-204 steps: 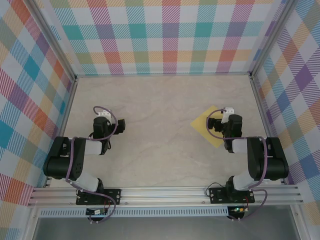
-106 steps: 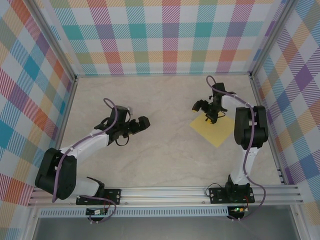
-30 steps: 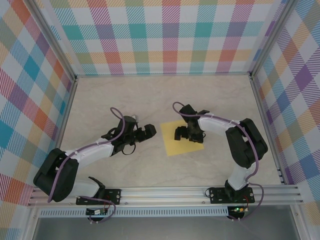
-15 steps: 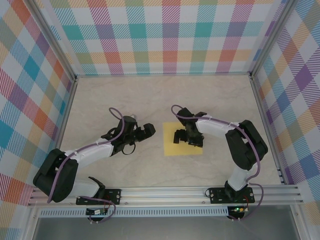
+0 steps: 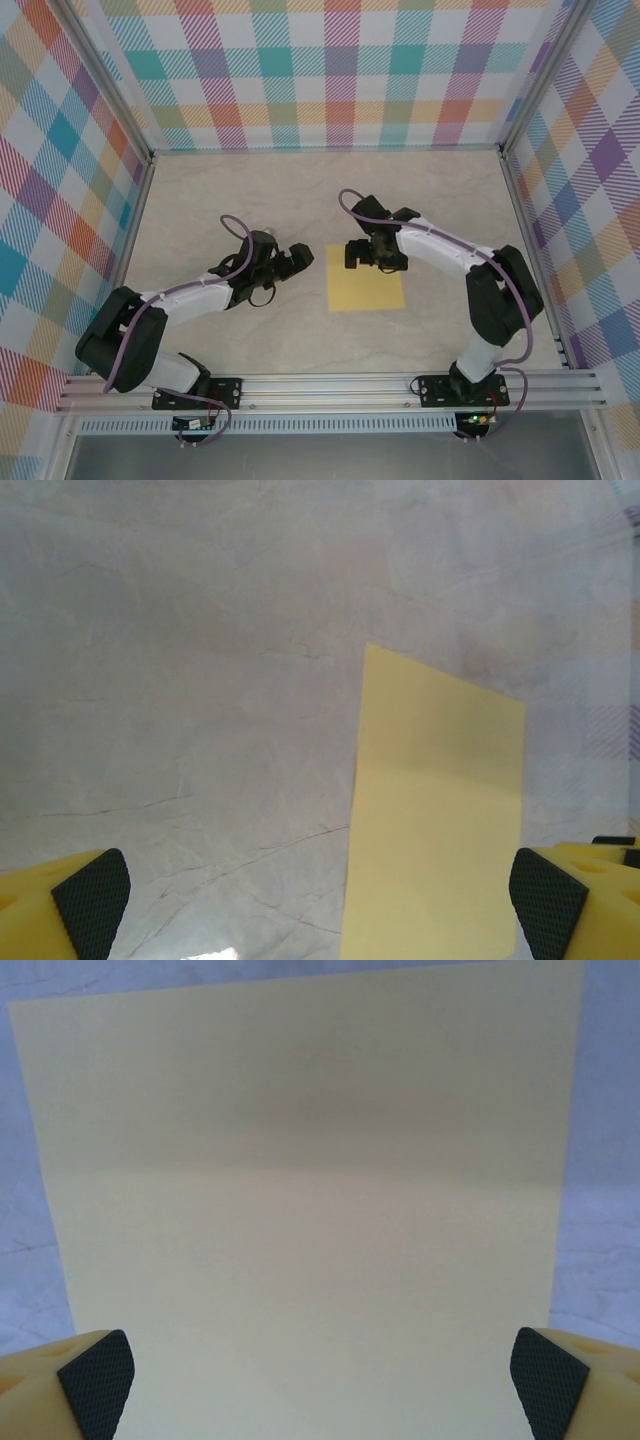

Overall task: Fold a paper plane with a square sheet of paper (pick it up from the middle)
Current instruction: Move the square sheet of paper to the center of the table, then fold the square sheet of paper in half at the center of the table.

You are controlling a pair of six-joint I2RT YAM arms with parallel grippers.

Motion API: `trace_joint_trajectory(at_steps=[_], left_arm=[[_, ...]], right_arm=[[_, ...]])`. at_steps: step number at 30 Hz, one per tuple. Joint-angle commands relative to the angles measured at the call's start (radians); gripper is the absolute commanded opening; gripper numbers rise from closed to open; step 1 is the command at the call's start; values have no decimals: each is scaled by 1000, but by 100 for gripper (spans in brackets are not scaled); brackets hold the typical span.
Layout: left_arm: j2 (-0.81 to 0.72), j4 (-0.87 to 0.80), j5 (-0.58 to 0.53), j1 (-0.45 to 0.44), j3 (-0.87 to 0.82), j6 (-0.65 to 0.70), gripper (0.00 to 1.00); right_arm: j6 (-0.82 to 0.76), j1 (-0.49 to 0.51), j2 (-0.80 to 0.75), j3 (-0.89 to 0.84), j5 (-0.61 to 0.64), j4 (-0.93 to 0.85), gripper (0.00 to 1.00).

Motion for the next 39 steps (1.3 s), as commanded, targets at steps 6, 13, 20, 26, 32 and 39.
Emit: trace_joint_trajectory(at_steps=[6, 13, 20, 26, 32, 39], left_arm=[[30, -14, 62, 2, 52, -4, 100], [45, -57, 64, 2, 64, 17, 100], [66, -39, 81, 3, 61, 12, 100], [67, -39, 91, 3, 67, 22, 100], [68, -43, 100, 3, 63, 24, 100], [50, -55, 94, 3, 59, 26, 100]], right_arm=[[45, -3, 170, 131, -39, -83, 100], [59, -3, 272, 203, -30, -127, 98], [58, -4, 303, 220, -26, -140, 98], [34, -4, 334, 207, -63, -128, 99], [39, -5, 368, 152, -89, -94, 100], [39, -4, 377, 106, -104, -65, 100]])
